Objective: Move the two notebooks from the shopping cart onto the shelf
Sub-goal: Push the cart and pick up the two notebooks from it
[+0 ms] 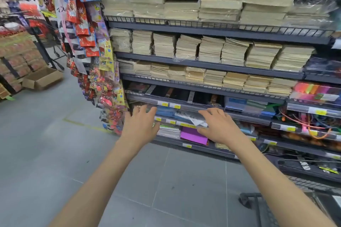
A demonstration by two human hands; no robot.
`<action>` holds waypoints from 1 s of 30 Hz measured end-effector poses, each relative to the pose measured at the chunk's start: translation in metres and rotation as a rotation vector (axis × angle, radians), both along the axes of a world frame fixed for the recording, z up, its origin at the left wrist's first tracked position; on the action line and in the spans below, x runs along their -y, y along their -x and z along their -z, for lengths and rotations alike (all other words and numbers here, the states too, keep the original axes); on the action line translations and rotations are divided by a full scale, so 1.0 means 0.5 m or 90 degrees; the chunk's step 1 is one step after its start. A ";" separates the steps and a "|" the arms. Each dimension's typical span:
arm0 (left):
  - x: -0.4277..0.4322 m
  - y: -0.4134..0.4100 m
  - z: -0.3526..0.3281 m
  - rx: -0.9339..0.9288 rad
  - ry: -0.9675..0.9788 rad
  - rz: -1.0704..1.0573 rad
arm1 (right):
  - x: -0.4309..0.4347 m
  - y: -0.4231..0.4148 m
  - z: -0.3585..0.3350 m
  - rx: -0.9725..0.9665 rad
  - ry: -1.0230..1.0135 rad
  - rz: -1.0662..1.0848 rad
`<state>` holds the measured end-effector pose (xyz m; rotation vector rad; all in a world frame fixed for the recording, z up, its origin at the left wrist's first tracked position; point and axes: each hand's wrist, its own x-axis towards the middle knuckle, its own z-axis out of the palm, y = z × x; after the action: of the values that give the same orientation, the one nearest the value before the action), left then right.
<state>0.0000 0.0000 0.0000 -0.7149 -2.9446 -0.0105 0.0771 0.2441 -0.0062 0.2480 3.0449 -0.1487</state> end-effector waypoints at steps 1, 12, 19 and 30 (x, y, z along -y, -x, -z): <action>-0.008 0.006 0.000 0.005 0.005 0.008 | -0.006 0.000 0.002 0.002 0.002 0.011; -0.174 0.097 0.021 0.038 0.026 0.115 | -0.135 0.019 0.049 0.030 0.034 0.120; -0.369 0.163 0.045 0.041 0.060 0.211 | -0.282 0.018 0.083 0.019 0.054 0.210; -0.729 0.155 0.103 0.079 0.113 0.421 | -0.508 -0.125 0.155 0.047 0.128 0.452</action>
<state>-0.0773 0.3647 -0.0513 -1.7282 -2.6858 0.1573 0.1397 0.4983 -0.0836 1.2617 2.6932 -0.4649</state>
